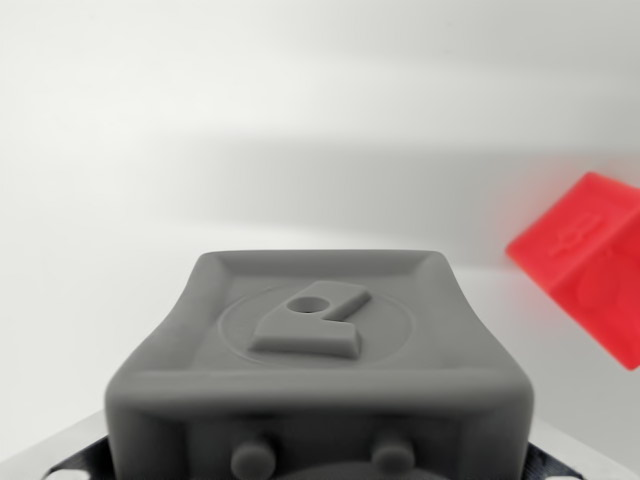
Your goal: Destack cube
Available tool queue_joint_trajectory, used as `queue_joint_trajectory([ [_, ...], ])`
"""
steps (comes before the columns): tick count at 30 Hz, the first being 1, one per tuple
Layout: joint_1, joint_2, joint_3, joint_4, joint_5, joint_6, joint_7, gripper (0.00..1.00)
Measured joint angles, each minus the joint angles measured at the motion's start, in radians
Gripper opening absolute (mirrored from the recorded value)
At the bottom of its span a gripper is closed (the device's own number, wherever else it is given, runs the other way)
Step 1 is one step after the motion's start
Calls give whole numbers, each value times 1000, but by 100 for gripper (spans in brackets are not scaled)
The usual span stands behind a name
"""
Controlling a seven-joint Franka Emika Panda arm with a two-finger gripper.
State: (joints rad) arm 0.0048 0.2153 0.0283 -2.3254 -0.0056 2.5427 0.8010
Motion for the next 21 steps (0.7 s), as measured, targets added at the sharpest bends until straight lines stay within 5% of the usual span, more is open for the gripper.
queue_joint_trajectory([
  [21, 23, -3, 28, 10, -9, -14, -94, 0],
])
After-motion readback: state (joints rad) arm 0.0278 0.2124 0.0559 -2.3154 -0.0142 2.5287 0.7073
